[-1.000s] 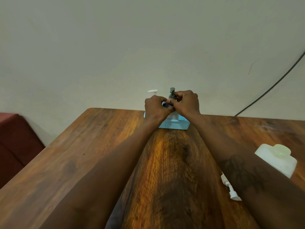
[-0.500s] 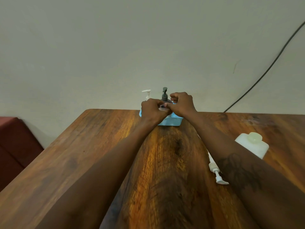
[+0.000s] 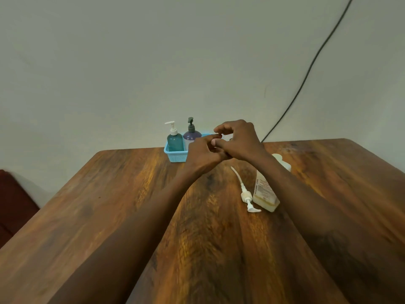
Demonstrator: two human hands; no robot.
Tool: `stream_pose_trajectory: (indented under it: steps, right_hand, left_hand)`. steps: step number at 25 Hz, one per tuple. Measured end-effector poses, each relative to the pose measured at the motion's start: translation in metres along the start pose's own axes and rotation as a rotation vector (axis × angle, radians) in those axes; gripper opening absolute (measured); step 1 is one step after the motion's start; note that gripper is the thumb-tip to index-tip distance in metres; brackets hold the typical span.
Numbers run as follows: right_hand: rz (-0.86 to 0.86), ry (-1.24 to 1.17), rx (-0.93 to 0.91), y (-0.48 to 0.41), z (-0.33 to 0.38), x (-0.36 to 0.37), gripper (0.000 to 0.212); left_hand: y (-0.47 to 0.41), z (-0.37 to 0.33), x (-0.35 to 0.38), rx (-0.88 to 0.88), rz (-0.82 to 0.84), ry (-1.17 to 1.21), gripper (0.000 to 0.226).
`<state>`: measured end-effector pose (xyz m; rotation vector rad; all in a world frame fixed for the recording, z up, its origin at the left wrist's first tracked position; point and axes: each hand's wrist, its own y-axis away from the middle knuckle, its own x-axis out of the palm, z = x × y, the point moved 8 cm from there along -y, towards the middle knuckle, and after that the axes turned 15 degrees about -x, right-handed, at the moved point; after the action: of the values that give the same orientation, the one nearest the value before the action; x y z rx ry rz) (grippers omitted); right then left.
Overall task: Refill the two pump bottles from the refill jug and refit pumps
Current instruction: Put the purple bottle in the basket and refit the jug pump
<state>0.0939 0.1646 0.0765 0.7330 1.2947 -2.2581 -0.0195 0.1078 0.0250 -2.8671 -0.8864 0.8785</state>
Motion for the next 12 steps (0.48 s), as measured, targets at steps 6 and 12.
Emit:
stream_pose_trajectory:
  steps: [6, 12]
  right_hand:
    - [-0.099, 0.026, -0.021, 0.039, 0.002, -0.079, 0.036]
    - [0.050, 0.088, 0.155, 0.088, -0.046, -0.100, 0.045]
  left_hand:
    - [0.037, -0.027, 0.077, 0.006, 0.400, -0.109, 0.097]
    - [0.045, -0.026, 0.121, 0.013, 0.534, -0.067, 0.073]
